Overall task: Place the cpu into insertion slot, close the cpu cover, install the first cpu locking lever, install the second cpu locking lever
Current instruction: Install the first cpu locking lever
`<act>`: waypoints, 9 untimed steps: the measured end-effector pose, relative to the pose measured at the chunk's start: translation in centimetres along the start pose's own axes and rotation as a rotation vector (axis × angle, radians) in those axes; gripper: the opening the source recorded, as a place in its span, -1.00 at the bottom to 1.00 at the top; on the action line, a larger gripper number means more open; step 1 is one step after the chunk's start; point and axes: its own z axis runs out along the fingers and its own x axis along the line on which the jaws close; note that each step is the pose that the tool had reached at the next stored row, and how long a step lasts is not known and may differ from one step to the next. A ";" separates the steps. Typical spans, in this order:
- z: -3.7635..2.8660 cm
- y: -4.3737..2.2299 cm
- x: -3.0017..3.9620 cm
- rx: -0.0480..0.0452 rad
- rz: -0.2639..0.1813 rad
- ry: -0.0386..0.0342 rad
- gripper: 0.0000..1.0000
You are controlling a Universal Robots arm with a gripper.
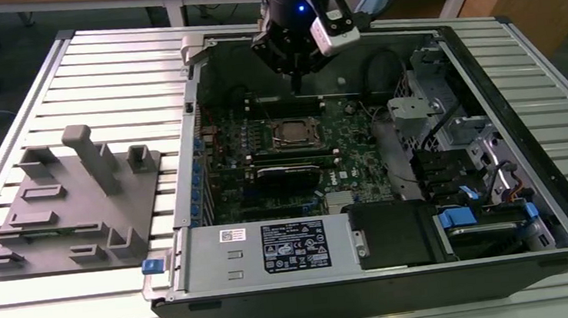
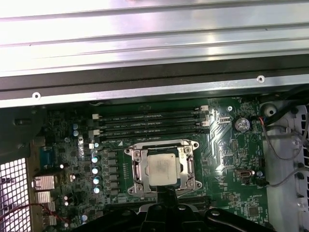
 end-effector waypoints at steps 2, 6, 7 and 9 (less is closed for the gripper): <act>0.00 0.00 0.00 0.0000 0.000 0.0001 -0.80; 0.23 0.00 0.00 -0.0006 0.000 0.0000 -0.80; 0.30 -0.01 0.01 -0.0006 0.000 0.0001 -0.80; 0.31 -0.01 0.01 -0.0005 0.000 0.0001 -0.80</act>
